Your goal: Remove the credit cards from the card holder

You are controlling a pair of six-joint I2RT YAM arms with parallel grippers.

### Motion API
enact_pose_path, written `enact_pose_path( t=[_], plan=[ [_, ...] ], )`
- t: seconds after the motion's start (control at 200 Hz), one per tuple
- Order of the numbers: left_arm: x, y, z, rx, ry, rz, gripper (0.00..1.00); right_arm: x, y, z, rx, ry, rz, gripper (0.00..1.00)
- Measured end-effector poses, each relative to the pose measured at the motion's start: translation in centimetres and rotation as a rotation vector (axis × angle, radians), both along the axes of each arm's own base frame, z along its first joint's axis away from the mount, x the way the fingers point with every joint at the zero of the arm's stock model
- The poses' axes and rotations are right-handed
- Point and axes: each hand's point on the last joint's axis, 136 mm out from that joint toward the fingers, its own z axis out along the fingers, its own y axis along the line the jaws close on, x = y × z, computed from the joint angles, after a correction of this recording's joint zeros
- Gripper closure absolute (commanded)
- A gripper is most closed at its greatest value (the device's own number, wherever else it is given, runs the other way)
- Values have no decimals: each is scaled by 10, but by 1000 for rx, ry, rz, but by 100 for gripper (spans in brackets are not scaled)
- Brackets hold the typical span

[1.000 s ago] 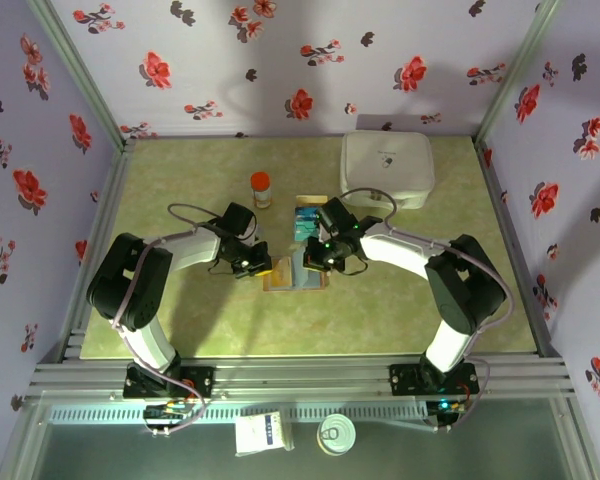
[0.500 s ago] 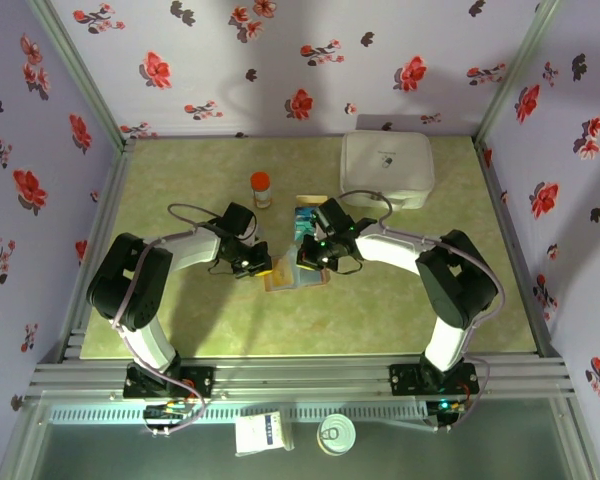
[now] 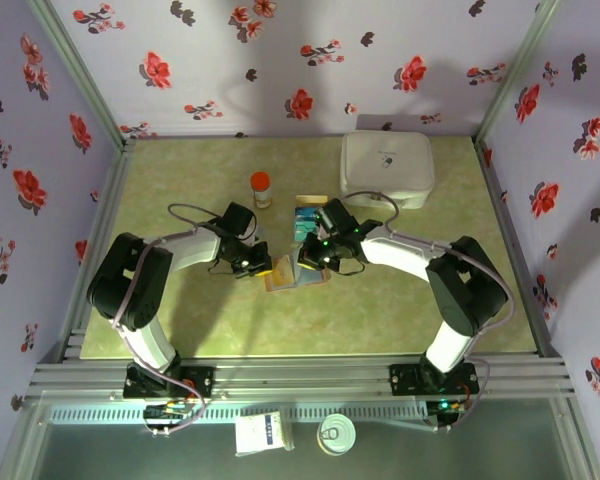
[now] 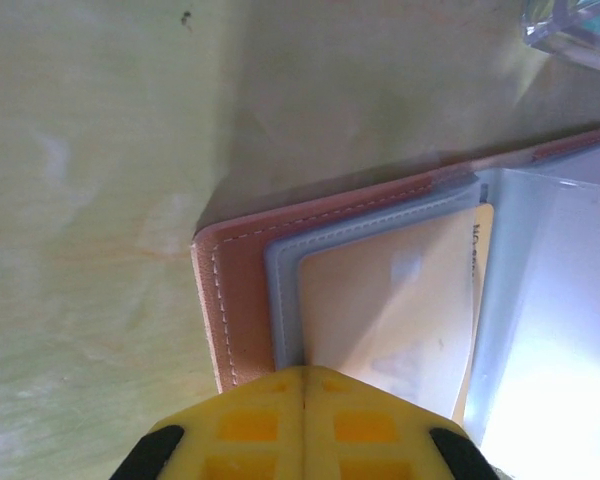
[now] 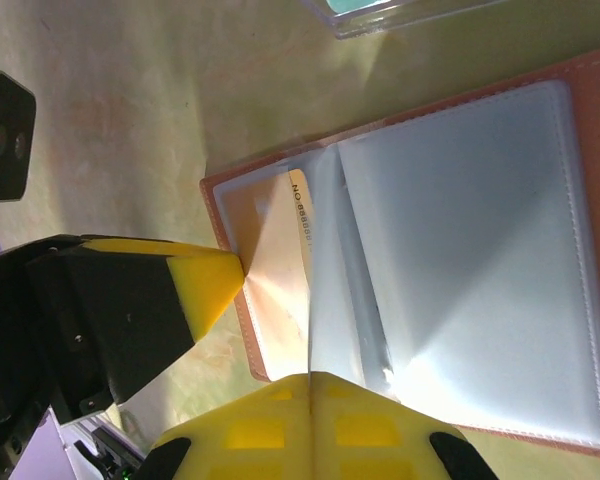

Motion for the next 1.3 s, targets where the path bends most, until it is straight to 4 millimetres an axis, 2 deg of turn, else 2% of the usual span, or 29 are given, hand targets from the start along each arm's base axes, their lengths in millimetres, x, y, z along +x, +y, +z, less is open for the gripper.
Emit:
enact_pose_path(
  t=[0.31, 0.645, 1.015, 1.3],
  plan=[
    [3, -2, -1, 3, -3, -21, 95, -1, -2, -1, -10, 5, -2, 98],
    [6, -4, -1, 6, -2, -29, 95, -3, -3, -29, -54, 31, 35, 97],
    [6, -3, 0, 17, -3, -42, 95, -2, -38, -41, -248, 8, 73, 95],
    [7, -1, -3, 34, -2, -41, 95, -4, -52, -45, -335, 10, 105, 86]
  ],
)
